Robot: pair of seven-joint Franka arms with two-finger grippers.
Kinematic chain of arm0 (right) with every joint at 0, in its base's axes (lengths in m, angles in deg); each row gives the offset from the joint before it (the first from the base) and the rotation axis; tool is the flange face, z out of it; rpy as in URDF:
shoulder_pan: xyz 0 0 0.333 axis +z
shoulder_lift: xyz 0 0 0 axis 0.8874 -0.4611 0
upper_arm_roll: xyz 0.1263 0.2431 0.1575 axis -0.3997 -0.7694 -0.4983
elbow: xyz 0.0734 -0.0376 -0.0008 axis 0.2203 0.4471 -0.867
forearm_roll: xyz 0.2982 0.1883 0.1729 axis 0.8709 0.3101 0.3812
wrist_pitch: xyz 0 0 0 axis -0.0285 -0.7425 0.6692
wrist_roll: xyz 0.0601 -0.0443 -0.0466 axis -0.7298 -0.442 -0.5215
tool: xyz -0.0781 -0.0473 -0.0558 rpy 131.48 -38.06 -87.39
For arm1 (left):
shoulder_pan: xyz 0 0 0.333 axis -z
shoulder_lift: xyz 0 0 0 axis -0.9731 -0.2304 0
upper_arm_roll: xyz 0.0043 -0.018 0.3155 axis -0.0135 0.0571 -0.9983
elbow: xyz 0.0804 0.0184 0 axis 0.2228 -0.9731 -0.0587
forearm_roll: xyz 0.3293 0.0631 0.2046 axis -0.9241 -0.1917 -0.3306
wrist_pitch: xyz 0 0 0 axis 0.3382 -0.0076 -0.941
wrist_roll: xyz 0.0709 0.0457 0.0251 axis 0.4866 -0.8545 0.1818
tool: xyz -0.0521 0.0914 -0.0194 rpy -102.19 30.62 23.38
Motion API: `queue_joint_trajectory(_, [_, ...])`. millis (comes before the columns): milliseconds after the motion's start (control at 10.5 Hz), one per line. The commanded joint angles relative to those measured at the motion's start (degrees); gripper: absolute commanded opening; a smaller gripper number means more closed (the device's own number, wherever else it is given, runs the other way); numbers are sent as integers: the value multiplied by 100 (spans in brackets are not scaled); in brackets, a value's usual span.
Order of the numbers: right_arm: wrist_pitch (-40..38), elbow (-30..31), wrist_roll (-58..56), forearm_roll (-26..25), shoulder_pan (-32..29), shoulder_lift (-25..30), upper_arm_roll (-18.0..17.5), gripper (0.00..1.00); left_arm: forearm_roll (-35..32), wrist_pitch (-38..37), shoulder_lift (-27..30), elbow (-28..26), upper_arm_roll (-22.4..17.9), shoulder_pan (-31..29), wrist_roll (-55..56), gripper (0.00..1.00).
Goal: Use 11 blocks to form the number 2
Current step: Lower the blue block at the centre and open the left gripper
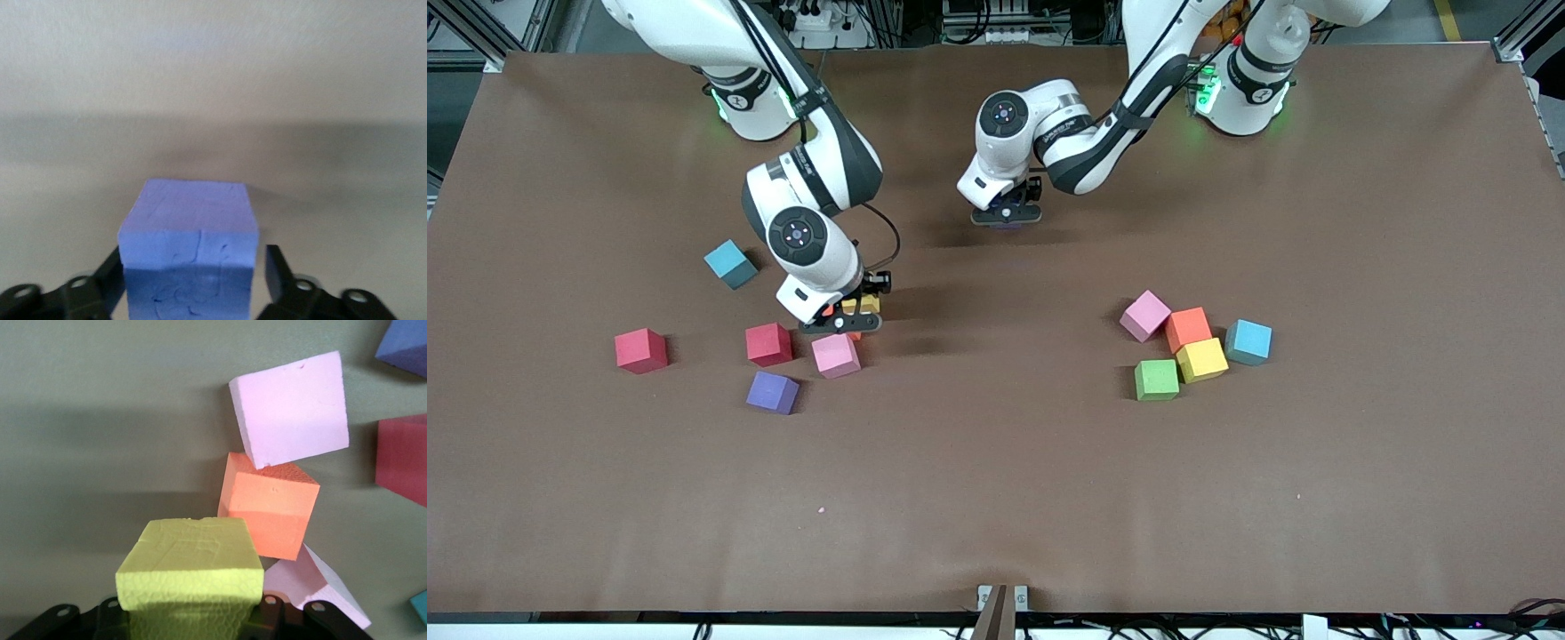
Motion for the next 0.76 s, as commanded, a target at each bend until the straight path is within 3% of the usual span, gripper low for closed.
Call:
queue_joint_trajectory(0, [-251,267,-1152,-35,-71,416,-47,6,-170,-294,524,7,-45,-173,205,100])
queue_joint_trajectory(285, [-358,276,-2079,-53,243,488,-64,7,-179,-796,1087,16,-36,-936,39,100])
queue_joint_trajectory(665, [-288,250,-2949,-360,1587,496,-73,7,-179,-1015,1177,25,-36,-2202,-411,100])
